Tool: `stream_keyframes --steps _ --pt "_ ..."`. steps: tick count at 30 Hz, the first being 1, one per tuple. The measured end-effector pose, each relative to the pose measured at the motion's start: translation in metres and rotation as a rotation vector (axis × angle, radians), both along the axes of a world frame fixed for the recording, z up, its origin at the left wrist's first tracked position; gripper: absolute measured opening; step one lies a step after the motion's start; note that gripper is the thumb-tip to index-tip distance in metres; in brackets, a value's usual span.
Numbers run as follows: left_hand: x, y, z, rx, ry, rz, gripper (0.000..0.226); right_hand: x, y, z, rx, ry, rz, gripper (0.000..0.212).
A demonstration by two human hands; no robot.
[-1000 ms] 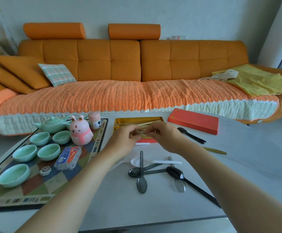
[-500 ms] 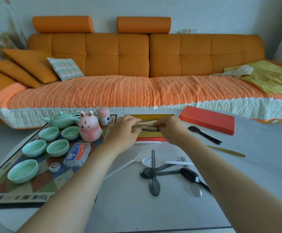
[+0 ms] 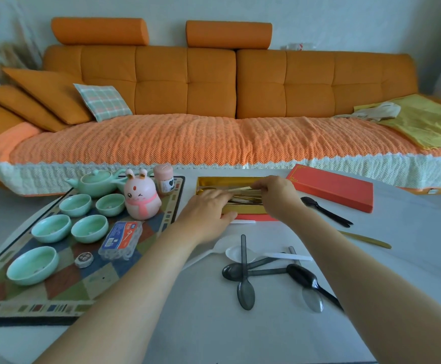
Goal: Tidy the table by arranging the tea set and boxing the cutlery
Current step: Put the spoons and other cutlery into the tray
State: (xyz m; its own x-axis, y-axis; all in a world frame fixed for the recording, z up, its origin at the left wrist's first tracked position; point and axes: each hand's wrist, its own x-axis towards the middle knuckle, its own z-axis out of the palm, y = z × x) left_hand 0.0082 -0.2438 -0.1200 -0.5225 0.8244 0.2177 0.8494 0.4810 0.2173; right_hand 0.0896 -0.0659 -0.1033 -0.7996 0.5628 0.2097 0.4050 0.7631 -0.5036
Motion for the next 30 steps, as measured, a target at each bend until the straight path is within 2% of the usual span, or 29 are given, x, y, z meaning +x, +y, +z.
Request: stream_keyframes --steps 8,13,17,19,22,25,27,30 --pt "-0.007 0.002 -0.004 -0.046 0.041 -0.015 0.057 0.011 -0.009 0.004 0.064 -0.113 0.264 0.035" --pt "-0.003 -0.002 0.0 0.026 0.053 -0.043 0.054 0.017 -0.003 0.003 0.041 -0.006 0.262 0.033" --pt "0.005 -0.001 0.005 0.151 0.143 -0.074 0.044 0.027 0.003 0.006 0.138 0.163 0.268 0.031" --pt "0.012 0.003 0.008 0.208 0.167 -0.103 0.037 0.038 0.005 0.013 0.123 0.158 0.26 0.031" --pt "0.028 0.014 0.008 0.244 0.168 -0.144 0.026 0.061 0.011 0.02 0.146 0.055 0.202 0.029" --pt "0.046 0.029 0.007 0.224 0.151 -0.184 0.023 0.083 0.025 0.022 0.202 -0.072 0.054 0.026" --pt "0.061 0.038 0.01 0.21 0.095 -0.198 0.023 0.097 0.037 0.02 0.224 -0.21 -0.031 0.026" --pt "0.083 0.051 0.012 0.153 -0.01 -0.215 0.023 0.116 0.051 0.009 0.27 -0.395 -0.048 0.03"
